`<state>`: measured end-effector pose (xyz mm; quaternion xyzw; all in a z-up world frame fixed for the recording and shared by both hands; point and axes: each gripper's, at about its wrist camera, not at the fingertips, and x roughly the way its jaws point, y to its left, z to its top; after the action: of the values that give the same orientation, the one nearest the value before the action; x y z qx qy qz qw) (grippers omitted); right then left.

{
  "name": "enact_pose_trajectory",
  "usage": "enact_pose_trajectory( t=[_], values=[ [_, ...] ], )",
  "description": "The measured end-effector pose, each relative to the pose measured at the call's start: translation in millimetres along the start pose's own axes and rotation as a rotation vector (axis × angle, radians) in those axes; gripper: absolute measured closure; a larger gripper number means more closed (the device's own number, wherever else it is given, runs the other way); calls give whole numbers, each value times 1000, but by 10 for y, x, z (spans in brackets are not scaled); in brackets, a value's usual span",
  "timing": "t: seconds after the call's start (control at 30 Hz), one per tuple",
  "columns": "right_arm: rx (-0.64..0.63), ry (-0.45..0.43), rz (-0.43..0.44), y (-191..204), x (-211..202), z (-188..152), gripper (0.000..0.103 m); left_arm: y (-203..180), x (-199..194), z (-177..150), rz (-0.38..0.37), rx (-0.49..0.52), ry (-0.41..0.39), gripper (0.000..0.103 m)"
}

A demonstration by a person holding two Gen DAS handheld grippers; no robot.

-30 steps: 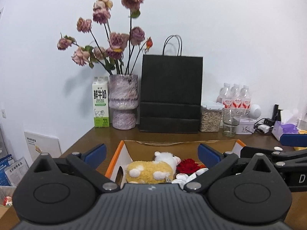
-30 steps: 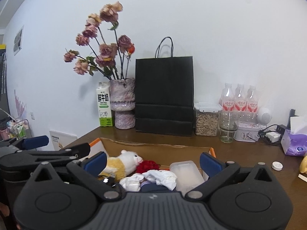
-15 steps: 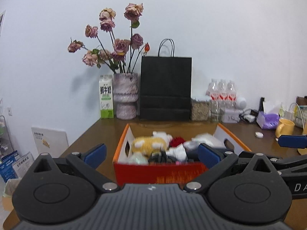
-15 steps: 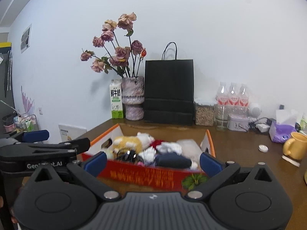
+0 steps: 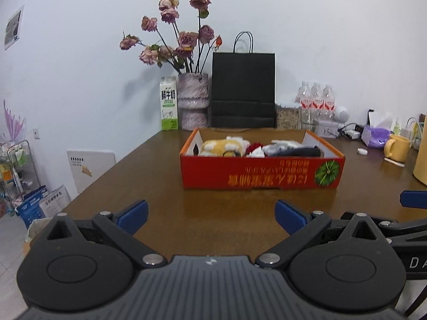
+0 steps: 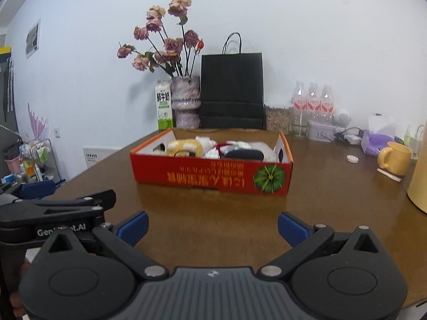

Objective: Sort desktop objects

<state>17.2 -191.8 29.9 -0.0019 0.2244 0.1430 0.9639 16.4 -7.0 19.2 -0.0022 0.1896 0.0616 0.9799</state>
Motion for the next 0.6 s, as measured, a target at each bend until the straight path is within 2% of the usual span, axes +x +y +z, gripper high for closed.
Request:
enact_pose_trajectory(
  t=[0.13,0.6],
  values=[
    [34,22,8,-7,-22,-61,0,11,-41,-29,-1,-4,13,0],
    [37,26,7,-26,-19,-58,0,-5,-52,-38,10,7,14,0]
  ],
)
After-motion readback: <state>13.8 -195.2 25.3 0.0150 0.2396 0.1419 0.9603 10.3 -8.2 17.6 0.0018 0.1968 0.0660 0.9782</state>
